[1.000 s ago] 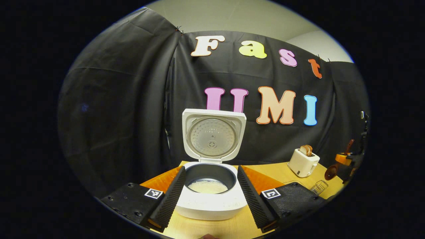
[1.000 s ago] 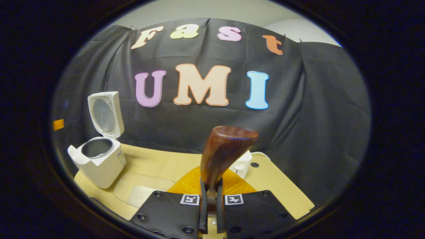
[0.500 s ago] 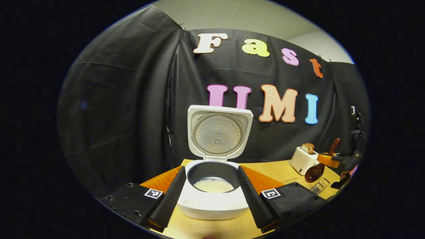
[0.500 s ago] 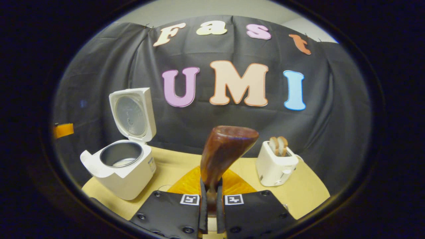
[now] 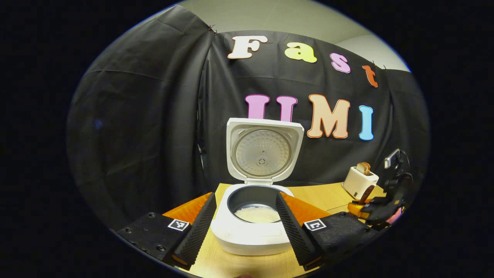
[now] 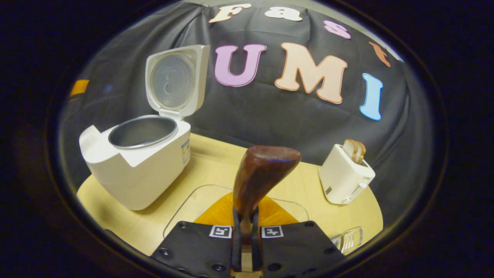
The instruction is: Close the left gripper, press the button to open the rice cooker; take a wooden spoon from the chopstick holder with the right hand, scoop a spoonful of rice and pour it into the rice cooker, then put the wooden spoon back into the chopstick holder.
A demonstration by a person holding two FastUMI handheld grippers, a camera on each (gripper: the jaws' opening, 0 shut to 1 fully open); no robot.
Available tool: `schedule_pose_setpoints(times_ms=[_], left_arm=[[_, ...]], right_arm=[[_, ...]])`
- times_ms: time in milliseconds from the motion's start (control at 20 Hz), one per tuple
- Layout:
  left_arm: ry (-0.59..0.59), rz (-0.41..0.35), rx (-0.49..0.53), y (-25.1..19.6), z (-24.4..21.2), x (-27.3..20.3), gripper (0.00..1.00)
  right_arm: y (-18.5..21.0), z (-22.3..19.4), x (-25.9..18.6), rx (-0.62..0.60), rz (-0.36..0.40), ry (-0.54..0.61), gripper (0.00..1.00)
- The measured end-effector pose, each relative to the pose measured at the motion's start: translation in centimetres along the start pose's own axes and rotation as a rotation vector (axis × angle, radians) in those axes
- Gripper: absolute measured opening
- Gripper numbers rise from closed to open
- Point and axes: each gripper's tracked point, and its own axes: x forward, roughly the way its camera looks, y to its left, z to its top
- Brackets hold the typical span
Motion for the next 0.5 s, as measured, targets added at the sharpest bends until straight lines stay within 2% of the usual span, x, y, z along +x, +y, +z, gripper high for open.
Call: schedule_pose_setpoints(times_ms=[300,500], left_arm=[[0.003,-0.005,-0.001,0.6,-0.5,0.2,0.92],[0.019,-0.003,0.008,1.1,-1.2,0.2,0.92]], right_arm=[[3.4,-3.4,0.0,0.026,0.047,0.059,0.13],[4.9,-3.1,-0.4,0.109,0.076,0.064,0.13]])
